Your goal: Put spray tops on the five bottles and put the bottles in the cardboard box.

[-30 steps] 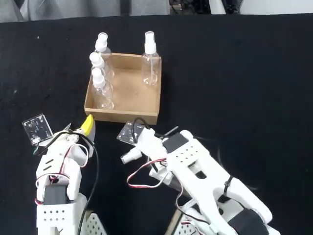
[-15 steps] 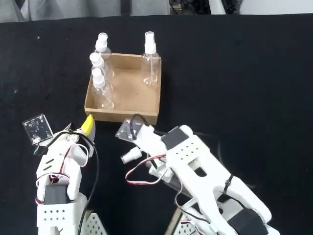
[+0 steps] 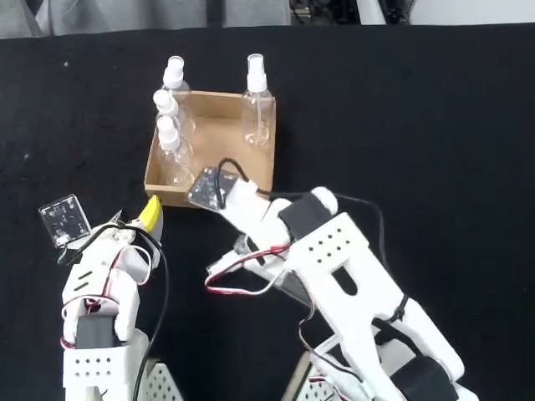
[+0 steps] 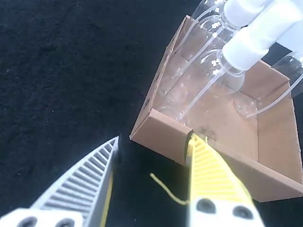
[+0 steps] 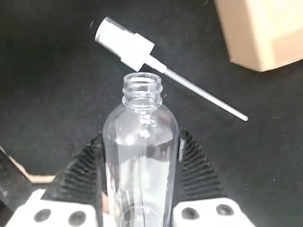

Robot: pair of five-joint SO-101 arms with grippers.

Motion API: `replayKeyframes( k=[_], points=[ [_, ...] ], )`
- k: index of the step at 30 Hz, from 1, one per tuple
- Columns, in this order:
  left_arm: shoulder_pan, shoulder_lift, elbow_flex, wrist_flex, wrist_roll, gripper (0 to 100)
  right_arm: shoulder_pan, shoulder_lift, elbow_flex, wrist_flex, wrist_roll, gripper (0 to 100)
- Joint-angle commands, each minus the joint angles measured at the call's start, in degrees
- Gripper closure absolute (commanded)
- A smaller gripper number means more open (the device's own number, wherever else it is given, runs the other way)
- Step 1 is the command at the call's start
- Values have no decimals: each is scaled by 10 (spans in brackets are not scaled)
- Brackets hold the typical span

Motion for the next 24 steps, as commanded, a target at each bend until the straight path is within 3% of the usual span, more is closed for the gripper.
replayKeyframes(
  k=[1, 6, 24],
  points=[
    [-5, -4, 13, -6, -4, 787, 10, -7, -43, 4, -42, 981],
    [-5, -4, 13, -6, -4, 787, -28, -7, -38, 8, -64, 982],
    [-3, -4, 13, -6, -4, 787, -28, -24, -38, 18, -68, 988]
  ],
)
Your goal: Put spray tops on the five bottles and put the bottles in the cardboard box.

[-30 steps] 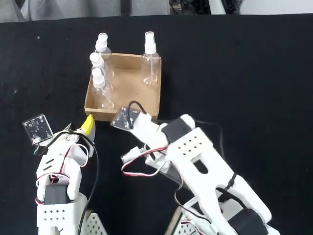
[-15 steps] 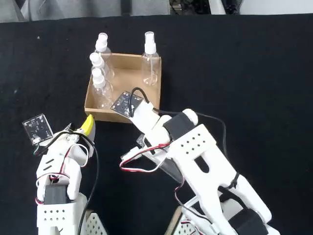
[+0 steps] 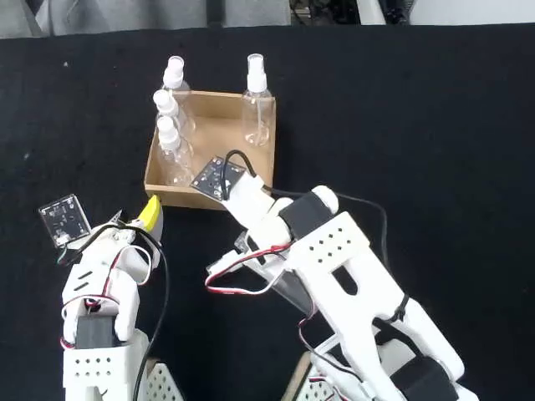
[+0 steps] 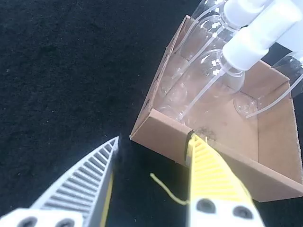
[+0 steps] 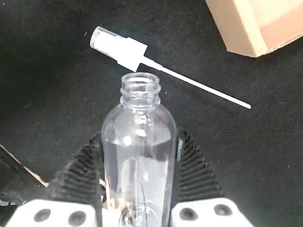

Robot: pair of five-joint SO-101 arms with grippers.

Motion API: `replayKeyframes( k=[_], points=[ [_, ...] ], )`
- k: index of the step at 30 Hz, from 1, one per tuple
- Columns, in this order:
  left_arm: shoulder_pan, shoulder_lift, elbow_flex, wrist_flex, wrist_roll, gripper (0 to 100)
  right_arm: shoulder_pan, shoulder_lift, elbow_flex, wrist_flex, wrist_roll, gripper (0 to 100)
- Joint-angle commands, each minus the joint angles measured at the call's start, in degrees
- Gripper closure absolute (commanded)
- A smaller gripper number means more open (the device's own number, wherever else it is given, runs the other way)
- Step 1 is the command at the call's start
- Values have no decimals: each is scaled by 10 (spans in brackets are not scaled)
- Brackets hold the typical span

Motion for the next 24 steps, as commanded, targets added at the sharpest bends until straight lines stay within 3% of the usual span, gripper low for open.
replayKeyframes(
  k=[1, 11, 18, 24],
  points=[
    [-3, -4, 13, -6, -4, 787, -28, -34, -31, 5, -6, 988],
    [-1, -4, 13, -6, -1, 787, -23, -125, 12, 0, -6, 988],
    [-1, -4, 13, -6, -3, 785, 74, -153, 40, -54, -6, 988],
    [0, -4, 13, -6, -1, 784, 91, -170, 107, -118, -7, 988]
  ],
)
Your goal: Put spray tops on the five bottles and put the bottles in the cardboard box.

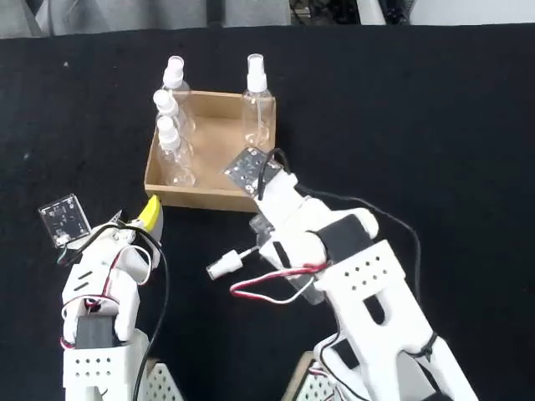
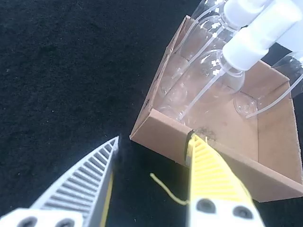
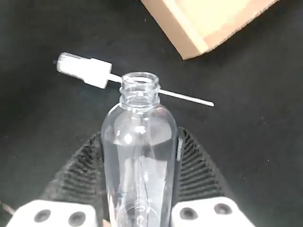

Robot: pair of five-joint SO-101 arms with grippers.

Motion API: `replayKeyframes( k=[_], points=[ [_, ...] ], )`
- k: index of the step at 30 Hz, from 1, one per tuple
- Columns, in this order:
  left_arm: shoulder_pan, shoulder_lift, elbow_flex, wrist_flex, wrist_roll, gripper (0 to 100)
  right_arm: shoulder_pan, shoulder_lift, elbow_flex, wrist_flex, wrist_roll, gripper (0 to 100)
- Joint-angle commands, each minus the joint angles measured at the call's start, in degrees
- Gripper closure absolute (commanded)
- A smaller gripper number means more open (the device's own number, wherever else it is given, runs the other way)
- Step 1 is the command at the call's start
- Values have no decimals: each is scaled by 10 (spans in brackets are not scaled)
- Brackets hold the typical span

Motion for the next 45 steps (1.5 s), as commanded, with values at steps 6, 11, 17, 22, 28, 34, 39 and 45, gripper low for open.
replayKeyframes(
  k=[6, 11, 17, 22, 28, 34, 39, 45],
  points=[
    [0, -4, 13, -6, -1, 784, 33, -54, 26, -56, -40, 988],
    [15, -4, 13, -3, -3, 784, 67, -62, 32, -69, -58, 988],
    [36, -5, -17, 57, -2, 783, 85, -62, 77, -133, -62, 987],
    [37, -5, -19, 62, -3, 782, 103, -62, 80, -143, -62, 987],
    [58, -5, -31, 77, -2, 781, 126, -59, 82, -159, -86, 987],
    [96, -5, -74, 131, 0, 781, 133, -62, 82, -161, -86, 987],
    [126, -4, -72, 136, 2, 694, 133, -59, 82, -167, -90, 987],
    [170, -4, -75, 174, 21, 595, 156, -60, 81, -172, -103, 987]
  ],
)
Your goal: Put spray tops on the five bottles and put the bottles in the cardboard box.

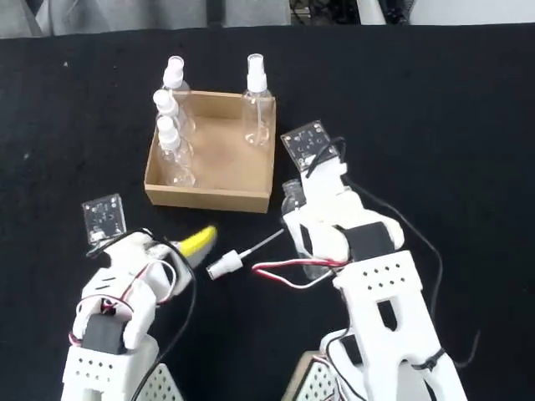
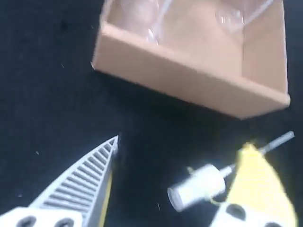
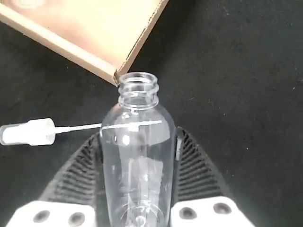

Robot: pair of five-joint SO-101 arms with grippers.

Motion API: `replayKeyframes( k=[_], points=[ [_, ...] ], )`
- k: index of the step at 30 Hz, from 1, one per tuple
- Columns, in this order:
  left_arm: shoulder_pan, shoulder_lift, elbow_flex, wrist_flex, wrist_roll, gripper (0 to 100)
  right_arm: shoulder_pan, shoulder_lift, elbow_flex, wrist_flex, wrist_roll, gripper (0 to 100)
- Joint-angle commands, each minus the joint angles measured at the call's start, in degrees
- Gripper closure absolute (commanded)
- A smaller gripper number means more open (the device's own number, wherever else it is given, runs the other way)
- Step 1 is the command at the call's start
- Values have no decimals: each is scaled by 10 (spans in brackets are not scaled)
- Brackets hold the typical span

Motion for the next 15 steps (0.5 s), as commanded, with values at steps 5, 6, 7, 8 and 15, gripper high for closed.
replayKeyframes(
  k=[5, 6, 7, 8, 15],
  points=[
    [65, -3, -40, 16, 11, 595, 64, -19, -1, -38, -9, 987],
    [70, -3, -40, 16, 11, 595, 68, -19, -3, -38, -16, 987],
    [74, -3, -40, 17, 11, 595, 71, -19, -5, -38, -20, 987],
    [78, -3, -40, 17, 5, 595, 72, -19, -5, -38, -22, 987],
    [80, -2, -46, 38, -16, 595, 69, -19, -4, -38, -23, 987]
  ],
)
